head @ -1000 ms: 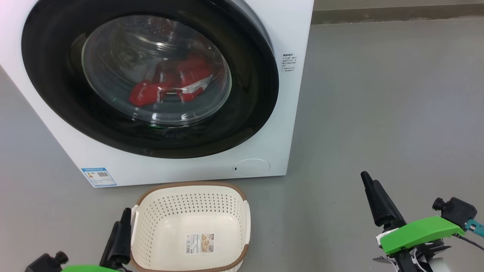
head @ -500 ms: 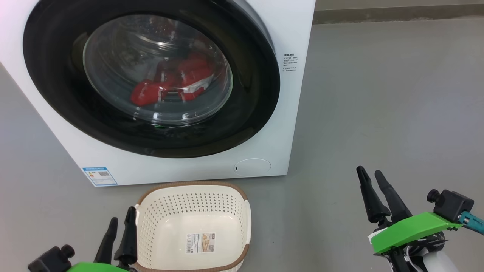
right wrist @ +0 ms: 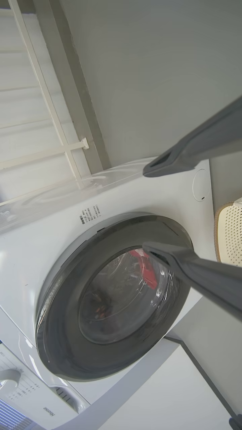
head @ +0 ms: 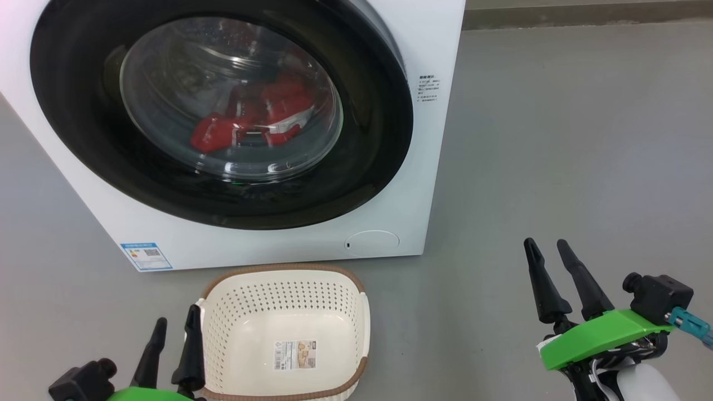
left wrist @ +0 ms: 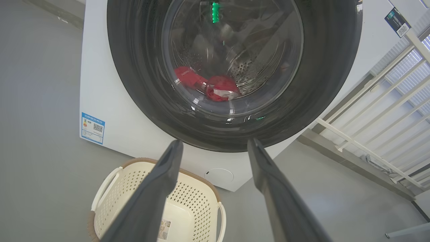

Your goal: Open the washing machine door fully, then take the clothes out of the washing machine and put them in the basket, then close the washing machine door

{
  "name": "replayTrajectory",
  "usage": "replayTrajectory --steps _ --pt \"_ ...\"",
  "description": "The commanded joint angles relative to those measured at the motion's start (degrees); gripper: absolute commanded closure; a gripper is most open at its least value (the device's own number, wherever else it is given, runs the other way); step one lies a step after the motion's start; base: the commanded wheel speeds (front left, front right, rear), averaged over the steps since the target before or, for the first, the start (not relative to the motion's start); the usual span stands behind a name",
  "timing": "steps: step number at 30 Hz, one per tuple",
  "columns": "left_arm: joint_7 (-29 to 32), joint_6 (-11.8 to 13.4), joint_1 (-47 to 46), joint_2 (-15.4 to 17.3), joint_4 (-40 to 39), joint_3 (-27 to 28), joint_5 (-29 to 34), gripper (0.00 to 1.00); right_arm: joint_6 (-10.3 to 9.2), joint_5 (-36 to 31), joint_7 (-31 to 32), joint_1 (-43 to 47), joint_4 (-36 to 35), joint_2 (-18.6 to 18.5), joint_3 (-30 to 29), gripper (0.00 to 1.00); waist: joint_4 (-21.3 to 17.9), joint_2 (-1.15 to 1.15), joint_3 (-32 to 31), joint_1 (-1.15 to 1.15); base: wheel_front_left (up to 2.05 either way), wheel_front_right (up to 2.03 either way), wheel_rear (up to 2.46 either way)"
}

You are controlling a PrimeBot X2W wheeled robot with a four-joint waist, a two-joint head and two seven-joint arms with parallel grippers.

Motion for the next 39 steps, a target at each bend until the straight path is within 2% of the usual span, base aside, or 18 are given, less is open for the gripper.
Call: replayTrajectory --steps 1,16,39 --pt "-0.77 0.38 -2.77 0.98 -1.47 1.35 2.07 0.0 -0.03 -2.28 -0.79 -2.85 -1.45 -0.24 0.83 0.0 0.01 0.0 -0.05 0.0 0.0 0.0 0.0" --pt "-3.29 0.93 -2.64 0.68 -1.97 1.34 11.99 0.0 -0.04 -12.53 -3.32 -3.91 0.73 -0.26 1.58 0.0 0.07 0.0 -0.59 0.0 0.0 0.0 0.0" --pt "-6.83 1.32 -3.3 0.61 -3.09 1.26 25.73 0.0 -0.04 -25.66 -6.87 -5.24 0.13 -0.48 3.0 0.0 0.19 0.0 0.41 0.0 0.0 0.0 0.0"
